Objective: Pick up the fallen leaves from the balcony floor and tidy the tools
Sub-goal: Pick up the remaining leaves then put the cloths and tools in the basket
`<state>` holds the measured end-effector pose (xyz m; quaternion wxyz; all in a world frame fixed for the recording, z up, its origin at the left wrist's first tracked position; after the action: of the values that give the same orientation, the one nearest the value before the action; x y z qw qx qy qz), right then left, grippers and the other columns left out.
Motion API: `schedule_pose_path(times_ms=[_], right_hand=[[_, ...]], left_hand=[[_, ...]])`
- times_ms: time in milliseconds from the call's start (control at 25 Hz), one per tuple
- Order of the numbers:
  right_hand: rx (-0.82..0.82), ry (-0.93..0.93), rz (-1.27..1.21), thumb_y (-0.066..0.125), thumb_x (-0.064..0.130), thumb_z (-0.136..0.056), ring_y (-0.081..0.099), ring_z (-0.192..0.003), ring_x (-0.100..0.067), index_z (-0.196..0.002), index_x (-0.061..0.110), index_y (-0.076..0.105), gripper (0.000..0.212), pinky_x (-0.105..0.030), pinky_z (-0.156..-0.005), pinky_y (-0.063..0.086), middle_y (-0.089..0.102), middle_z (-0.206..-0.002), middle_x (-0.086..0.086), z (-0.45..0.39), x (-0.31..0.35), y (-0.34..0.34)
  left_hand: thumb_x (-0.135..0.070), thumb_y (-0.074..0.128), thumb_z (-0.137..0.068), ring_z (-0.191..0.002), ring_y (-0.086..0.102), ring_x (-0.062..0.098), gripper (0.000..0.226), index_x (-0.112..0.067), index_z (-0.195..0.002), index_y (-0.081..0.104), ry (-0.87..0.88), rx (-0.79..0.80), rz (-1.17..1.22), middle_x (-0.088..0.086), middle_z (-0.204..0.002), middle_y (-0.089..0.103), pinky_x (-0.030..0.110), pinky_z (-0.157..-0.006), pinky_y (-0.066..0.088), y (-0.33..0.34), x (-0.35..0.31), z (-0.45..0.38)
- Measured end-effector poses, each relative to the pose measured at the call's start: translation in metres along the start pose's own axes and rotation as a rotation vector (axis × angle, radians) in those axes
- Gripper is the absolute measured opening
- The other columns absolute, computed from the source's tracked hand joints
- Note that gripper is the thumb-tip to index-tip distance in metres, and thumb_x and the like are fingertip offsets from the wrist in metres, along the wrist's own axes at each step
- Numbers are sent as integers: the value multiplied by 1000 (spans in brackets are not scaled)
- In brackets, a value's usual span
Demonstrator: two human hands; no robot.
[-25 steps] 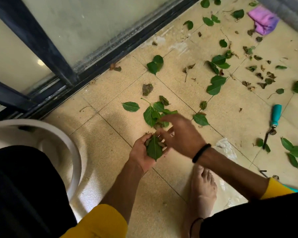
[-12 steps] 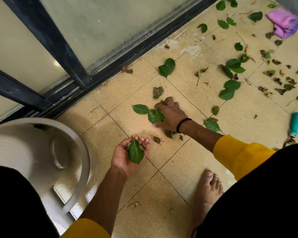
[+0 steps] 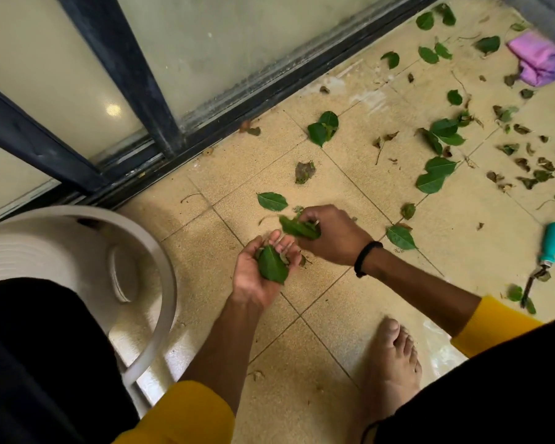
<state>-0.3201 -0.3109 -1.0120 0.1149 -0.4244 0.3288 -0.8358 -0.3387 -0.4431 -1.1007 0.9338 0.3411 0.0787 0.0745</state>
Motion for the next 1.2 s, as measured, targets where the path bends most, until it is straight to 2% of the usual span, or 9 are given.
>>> schedule_pose_path(times_ms=[80,280,400,520,600,680,760,960,1200], right_hand=[[30,-80,161,75,19,-84,60,-87,-13,-105,23,68,22,-25,-67,49,61,-97,5,13,22,19],[104,-72,330,83,42,-73,47,-123,-25,-146,31,40,85,-44,-100,48,45,-139,-5,37,44,32],[86,-21,159,78,48,-79,55,-119,-20,-141,32,47,72,-41,-97,52,50,-139,-1,39,41,-1],[-51,169,-307,75,44,-85,74,-91,-20,-123,27,62,44,-45,-80,61,64,-124,-1,26,0,-43],[-175,259,-174,76,45,-85,74,-86,-20,-120,22,62,44,-41,-79,61,67,-120,-6,20,-44,-64],[-90,398,148,83,58,-69,69,-100,-24,-135,24,51,81,-36,-82,57,59,-131,-10,22,-91,-57],[71,501,160,89,68,-45,69,-100,-28,-149,32,31,125,-38,-76,60,47,-139,-12,30,-128,-27],[23,270,150,86,76,-39,39,-130,-37,-153,38,20,138,-49,-110,43,22,-140,-8,4,-108,18],[33,89,444,71,91,-39,37,-118,-25,-148,51,14,130,-45,-88,55,25,-133,-2,-24,-58,38]], left_hand=[[-22,50,-99,-101,67,29,25,-9,-110,68,23,-30,-63,19,-109,71,45,-95,55,4,6,-3],[-18,41,-104,-93,76,26,29,-8,-114,66,19,-57,-107,15,-110,74,35,-71,62,0,19,-9],[-16,45,-101,-95,74,31,30,-5,-118,67,30,13,-35,20,-110,73,43,-81,61,7,15,-5],[-25,44,-101,-103,71,40,34,-8,-114,71,-12,76,65,25,-124,68,57,-93,55,15,15,-3],[-26,43,-100,-102,70,43,36,-9,-107,73,-28,87,123,27,-126,66,62,-92,54,18,11,-2],[-25,45,-98,-105,67,43,35,-9,-103,75,-19,99,134,28,-128,65,61,-91,55,17,2,2],[-26,46,-96,-111,63,44,34,-9,-101,75,6,102,139,28,-129,64,61,-90,55,12,-11,5],[-27,47,-95,-129,54,43,31,-10,-105,72,38,119,132,25,-128,65,62,-95,52,-9,-37,13],[-24,53,-89,-134,48,46,29,-10,-103,74,36,90,123,28,-137,58,63,-89,55,-33,-45,20]])
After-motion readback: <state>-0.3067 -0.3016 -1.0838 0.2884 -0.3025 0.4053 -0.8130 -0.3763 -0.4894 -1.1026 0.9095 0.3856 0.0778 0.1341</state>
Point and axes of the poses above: each hand's wrist, its own z-axis away from the middle knuckle, its own y-axis out of the palm, x = y × z, the point moved 10 cm from there along -z, towards the middle knuckle
